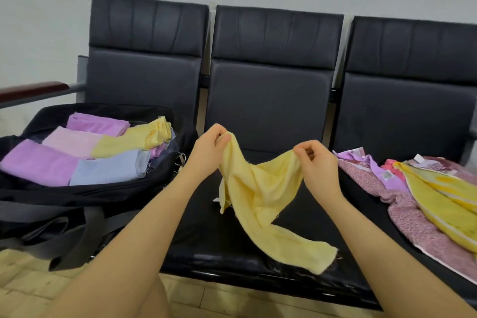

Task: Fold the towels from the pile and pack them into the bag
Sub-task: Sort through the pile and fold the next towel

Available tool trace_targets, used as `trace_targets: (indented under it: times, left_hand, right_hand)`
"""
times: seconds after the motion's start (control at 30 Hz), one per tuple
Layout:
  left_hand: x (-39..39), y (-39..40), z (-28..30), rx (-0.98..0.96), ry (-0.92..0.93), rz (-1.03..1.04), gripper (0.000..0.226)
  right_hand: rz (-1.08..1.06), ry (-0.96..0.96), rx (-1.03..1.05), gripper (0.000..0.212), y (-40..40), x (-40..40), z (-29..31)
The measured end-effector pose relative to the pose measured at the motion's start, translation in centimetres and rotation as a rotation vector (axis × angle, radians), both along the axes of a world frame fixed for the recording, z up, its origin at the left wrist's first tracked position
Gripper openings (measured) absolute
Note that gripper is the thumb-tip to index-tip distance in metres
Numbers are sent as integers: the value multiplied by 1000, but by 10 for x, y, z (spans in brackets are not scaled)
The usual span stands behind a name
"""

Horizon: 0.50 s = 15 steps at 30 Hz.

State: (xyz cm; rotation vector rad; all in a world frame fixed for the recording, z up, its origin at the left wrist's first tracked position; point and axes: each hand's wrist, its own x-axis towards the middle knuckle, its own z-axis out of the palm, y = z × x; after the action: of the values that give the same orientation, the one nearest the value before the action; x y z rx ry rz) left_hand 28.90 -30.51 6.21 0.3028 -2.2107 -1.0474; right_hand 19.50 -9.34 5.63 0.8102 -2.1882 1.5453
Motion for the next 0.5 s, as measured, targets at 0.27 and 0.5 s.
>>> trace_targets:
  times: [0.27,0.5]
  left_hand:
    - [-1,6,85,-189,15,26,21]
    - [-5,-3,149,-458,-13,188,22]
  right_hand:
    - [-46,92,-293,12,-1,10,87]
    - [-137,101,-460,8,10,11,143]
